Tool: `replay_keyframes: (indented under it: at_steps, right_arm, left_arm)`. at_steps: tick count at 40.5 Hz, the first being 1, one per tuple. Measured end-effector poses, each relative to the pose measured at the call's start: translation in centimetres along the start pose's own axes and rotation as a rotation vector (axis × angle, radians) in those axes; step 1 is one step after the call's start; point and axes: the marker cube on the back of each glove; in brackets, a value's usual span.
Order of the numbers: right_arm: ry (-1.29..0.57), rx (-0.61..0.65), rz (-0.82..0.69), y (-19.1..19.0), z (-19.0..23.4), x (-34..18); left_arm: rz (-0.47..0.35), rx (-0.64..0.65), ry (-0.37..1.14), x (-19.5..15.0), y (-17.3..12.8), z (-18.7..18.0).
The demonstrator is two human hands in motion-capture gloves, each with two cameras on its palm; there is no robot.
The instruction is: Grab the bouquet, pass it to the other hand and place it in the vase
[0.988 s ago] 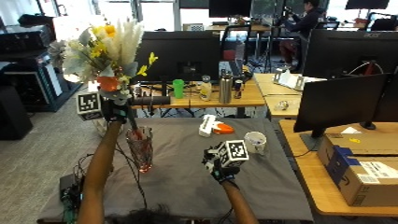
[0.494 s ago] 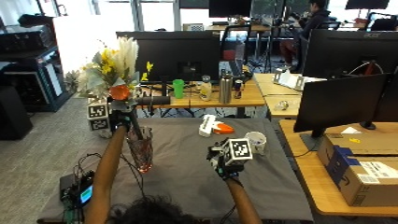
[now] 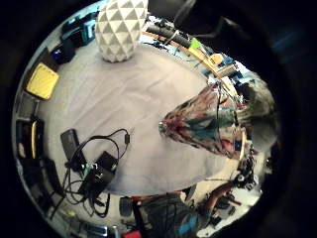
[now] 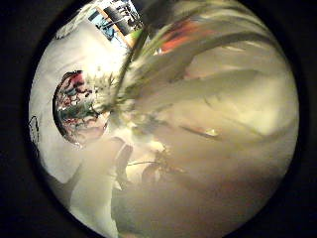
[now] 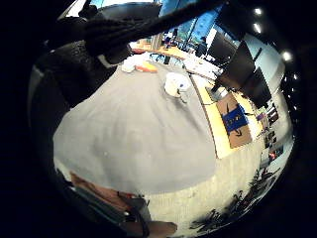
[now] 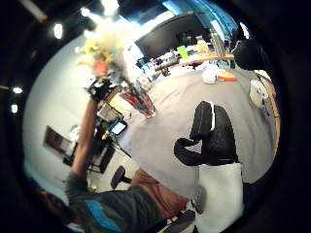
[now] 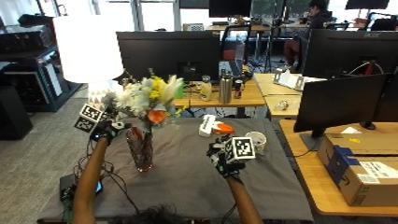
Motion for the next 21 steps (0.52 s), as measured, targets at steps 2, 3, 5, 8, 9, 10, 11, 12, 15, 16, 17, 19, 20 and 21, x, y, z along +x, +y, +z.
replay_keyframes:
  at_steps: [2,3,5,8,9,10,11,12,15,16,17,19,20,21]
  right_arm:
    - [-0.004,0.002,-0.004,-0.1,0.1,-0.2]
    - [-0.005,0.002,-0.007,-0.1,0.1,-0.3]
    - [-0.006,0.003,-0.01,-0.1,0.1,-0.5]
    - [-0.007,0.006,-0.012,-0.1,-0.2,-0.8]
    - [-0.009,0.007,-0.012,-0.1,-0.3,-0.8]
    - [-0.013,0.007,-0.012,-0.2,-0.3,-0.9]
    - [-0.016,0.007,-0.012,-0.2,-0.2,-0.9]
    - [-0.019,0.009,-0.012,-0.3,-0.2,-1.0]
    - [-0.022,0.016,-0.02,-0.4,0.0,-1.3]
    - [-0.022,0.017,-0.023,-0.5,0.0,-1.4]
    - [-0.022,0.018,-0.026,-0.5,0.0,-1.5]
    - [-0.021,0.018,-0.029,-0.5,0.0,-1.6]
    - [-0.021,0.018,-0.03,-0.5,0.1,-1.6]
    - [-0.02,0.018,-0.03,-0.5,0.1,-1.7]
  left_arm:
    - [-0.01,0.006,0.015,-0.4,0.5,-0.6]
    - [-0.004,0.017,0.02,-0.6,0.8,-1.0]
    - [0.014,0.043,0.023,-1.0,1.6,-1.8]
    - [0.051,0.072,0.026,-1.5,2.4,-2.8]
    - [0.066,0.079,0.035,-1.8,2.6,-3.1]
    - [0.078,0.087,0.046,-2.0,2.8,-3.5]
    - [0.089,0.096,0.059,-2.1,3.2,-3.9]
    - [0.099,0.107,0.069,-2.1,3.7,-4.2]
    - [0.131,0.145,0.075,-2.5,4.5,-5.3]
    - [0.142,0.156,0.074,-2.7,4.5,-5.5]
    - [0.153,0.164,0.072,-2.9,4.6,-5.8]
    - [0.168,0.171,0.068,-2.9,5.0,-6.0]
    - [0.173,0.172,0.066,-2.8,5.3,-6.1]
    - [0.175,0.172,0.066,-2.7,5.5,-6.2]
